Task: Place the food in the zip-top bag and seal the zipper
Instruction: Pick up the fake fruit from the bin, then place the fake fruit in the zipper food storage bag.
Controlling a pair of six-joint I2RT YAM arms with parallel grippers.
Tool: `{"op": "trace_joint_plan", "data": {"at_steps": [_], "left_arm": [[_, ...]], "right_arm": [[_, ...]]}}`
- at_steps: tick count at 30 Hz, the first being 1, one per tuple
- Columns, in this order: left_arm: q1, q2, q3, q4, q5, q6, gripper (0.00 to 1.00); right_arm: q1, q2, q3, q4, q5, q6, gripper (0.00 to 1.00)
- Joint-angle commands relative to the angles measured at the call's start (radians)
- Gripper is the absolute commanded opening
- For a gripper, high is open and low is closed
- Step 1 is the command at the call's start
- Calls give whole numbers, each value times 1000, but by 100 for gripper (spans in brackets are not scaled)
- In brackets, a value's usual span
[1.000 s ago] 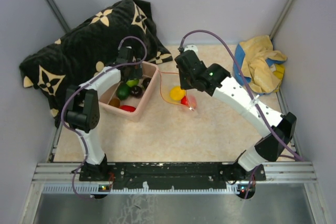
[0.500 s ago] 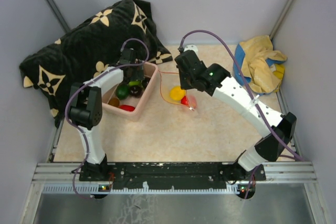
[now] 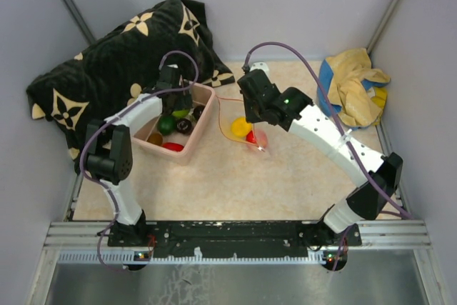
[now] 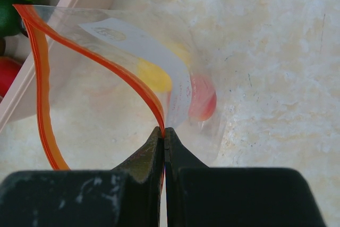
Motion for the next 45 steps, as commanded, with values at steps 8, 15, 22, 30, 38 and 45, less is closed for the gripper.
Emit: {"op": "trace_joint_plan", "data": {"at_steps": [8,15,22,30,38,45], "left_arm": [[12,-255,-81,28,71,-13,51],[12,-428,-147,39,198,20,51],[9,-599,-206,93,418,55,50],[-65,-734,-271,177,587,21,50],[-272,-806,-332,317,591,76,50],[-331,-765,-350,422,624,48,51]], "right_arm": [[-5,-29,8,23,15,-18,0],[-5,-13,18,33,-2,-26,0],[-5,-4,28,39,-1,-19,0],[-4,1,31,36,-7,-5,0],[-5,1,37,36,-24,13,0],[-5,-17,38,34,-37,24,0]]}}
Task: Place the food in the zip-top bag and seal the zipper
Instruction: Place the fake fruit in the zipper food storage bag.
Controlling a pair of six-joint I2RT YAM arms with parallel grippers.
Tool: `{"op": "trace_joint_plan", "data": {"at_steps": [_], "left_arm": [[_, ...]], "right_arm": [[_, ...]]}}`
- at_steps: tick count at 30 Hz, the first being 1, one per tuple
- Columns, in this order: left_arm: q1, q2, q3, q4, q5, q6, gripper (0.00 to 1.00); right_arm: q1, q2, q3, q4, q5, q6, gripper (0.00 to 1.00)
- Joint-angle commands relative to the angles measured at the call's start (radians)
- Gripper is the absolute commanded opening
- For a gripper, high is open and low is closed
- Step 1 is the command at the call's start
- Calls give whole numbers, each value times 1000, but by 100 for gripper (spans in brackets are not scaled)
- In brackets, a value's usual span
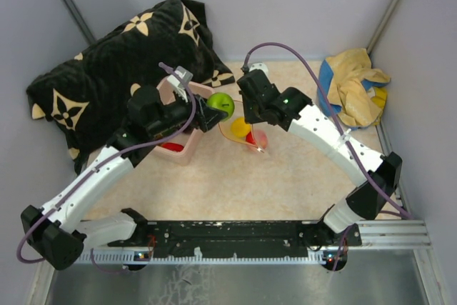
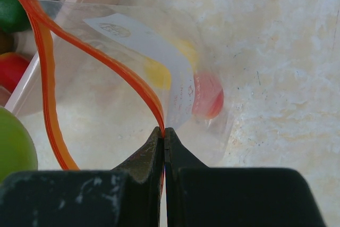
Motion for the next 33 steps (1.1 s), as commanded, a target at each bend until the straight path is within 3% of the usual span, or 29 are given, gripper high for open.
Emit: {"op": "trace_joint_plan", "data": {"at_steps": [1,10,17,20,26,33], "left_arm": [[-39,28,-11,115,25,4,51],[-76,100,-30,91,-59,58,51],[-125,165,-1,51,-137,98,59],[-128,189,17,16,-196,93,65],[-130,184,47,-24,-208,81,89],[-129,141,74,-93,-277,61,98]], "right_arm": [[-6,-23,38,33,-10,14,0],[-5,-50,32,38,-20,30,0],[-5,-62,19,49,-27,36,0],[-5,-62,19,53,-34,37,0],[-5,-68,12,56,-32,40,0],[-5,-71,-1,67,-39,43,0]]}}
